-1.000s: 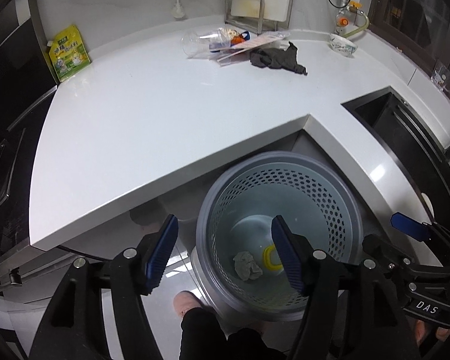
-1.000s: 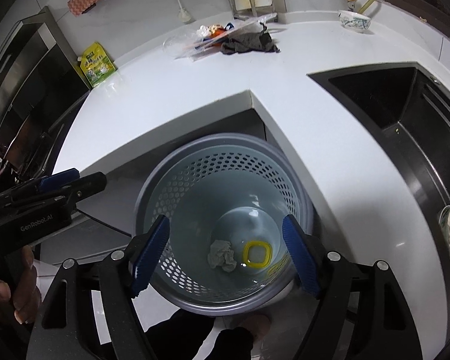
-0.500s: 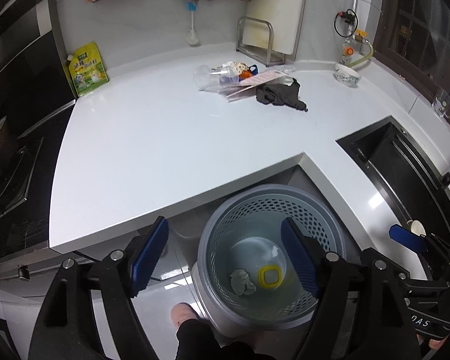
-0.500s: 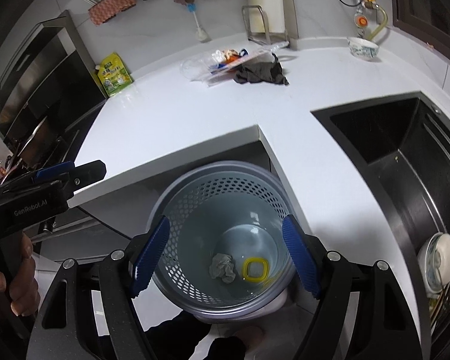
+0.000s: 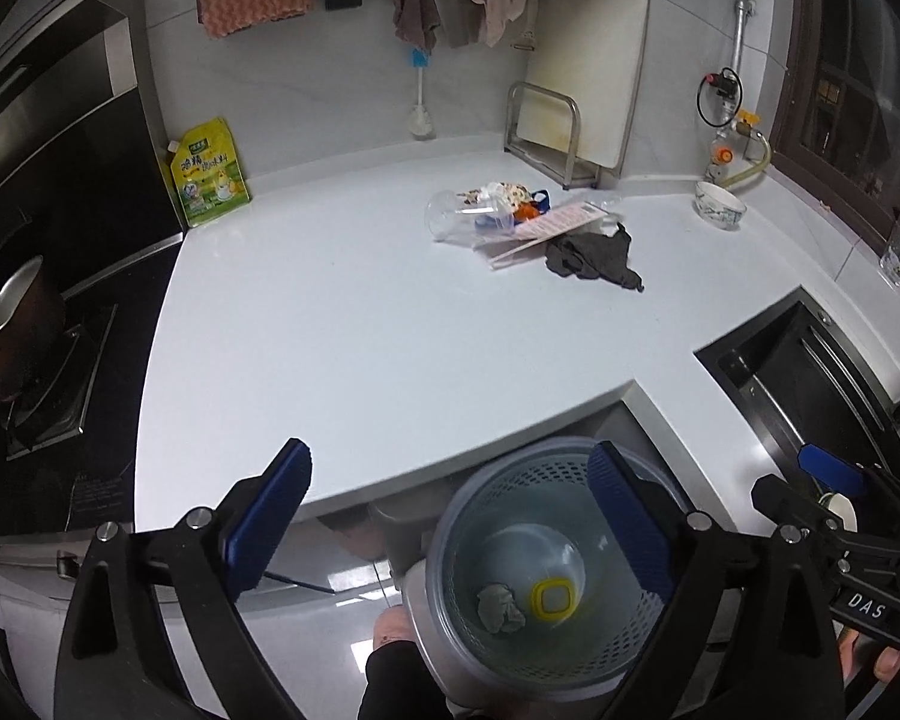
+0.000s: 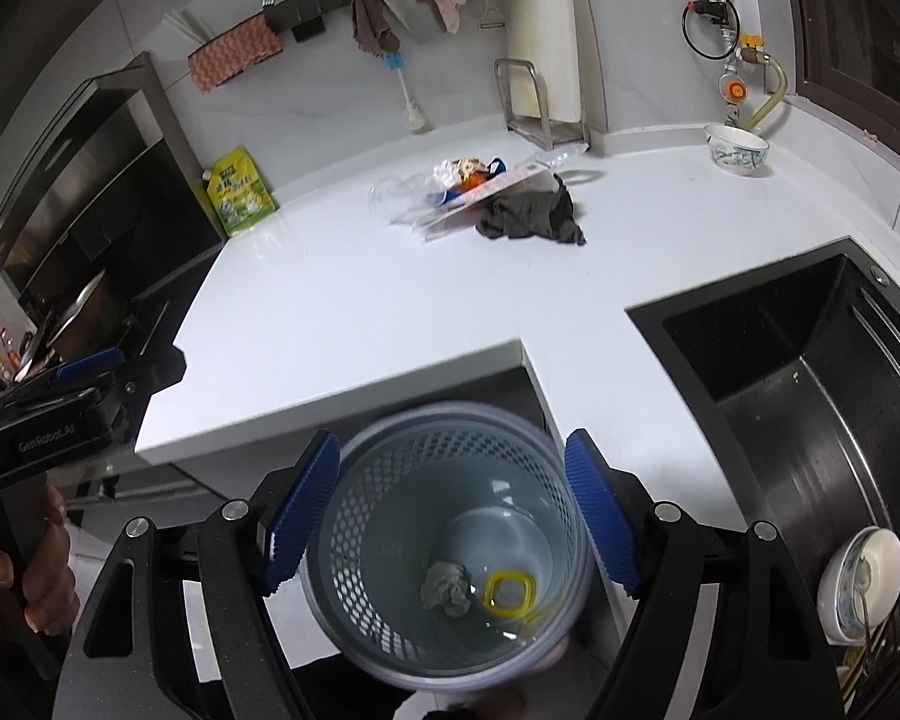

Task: Collect trash
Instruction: 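Withdraw both tools from the wastebasket toward the counter, then reach the left tool to the clear plastic cup and grasp its rim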

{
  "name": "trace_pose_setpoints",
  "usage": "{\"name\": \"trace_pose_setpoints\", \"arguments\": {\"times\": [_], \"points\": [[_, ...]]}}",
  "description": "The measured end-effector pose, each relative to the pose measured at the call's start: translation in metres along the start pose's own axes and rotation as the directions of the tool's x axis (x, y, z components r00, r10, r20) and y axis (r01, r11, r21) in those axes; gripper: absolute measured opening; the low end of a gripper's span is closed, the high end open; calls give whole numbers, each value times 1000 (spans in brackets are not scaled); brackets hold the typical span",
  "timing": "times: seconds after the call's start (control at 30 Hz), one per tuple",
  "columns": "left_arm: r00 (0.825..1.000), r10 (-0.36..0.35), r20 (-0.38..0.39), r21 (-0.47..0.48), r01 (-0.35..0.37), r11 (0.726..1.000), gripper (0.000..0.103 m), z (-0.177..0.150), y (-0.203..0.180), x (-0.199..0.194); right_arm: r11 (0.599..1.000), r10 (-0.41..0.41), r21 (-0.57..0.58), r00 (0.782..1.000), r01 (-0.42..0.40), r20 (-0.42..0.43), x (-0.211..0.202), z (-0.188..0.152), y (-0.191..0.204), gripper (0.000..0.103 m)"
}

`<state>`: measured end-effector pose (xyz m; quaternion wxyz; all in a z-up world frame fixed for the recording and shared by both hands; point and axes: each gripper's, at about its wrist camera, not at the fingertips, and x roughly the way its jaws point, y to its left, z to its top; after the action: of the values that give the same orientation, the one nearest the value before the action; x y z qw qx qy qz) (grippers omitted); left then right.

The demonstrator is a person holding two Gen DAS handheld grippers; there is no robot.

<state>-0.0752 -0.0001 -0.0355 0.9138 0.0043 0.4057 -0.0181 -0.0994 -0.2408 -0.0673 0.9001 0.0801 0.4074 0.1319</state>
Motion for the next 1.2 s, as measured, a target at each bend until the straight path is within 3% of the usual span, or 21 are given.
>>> {"name": "trace_pose_setpoints", "arguments": {"times": [0.27,0.57,0.93,1.2], "points": [[999,-25,37,41,23,999,93,51,18,35,997,-53,51,998,51,29,29,39,0,74],[995,-90,32,113,85,990,93,129,46,111,984,-138,116,990,137,-1,91,91,4,74],[987,-163,-12,241,161,957,93,202,62,219,953,-237,185,971,238,-28,151,134,-5,74],[973,-223,-61,291,231,928,93,231,54,276,927,-284,242,958,286,-45,176,150,-16,74]]}}
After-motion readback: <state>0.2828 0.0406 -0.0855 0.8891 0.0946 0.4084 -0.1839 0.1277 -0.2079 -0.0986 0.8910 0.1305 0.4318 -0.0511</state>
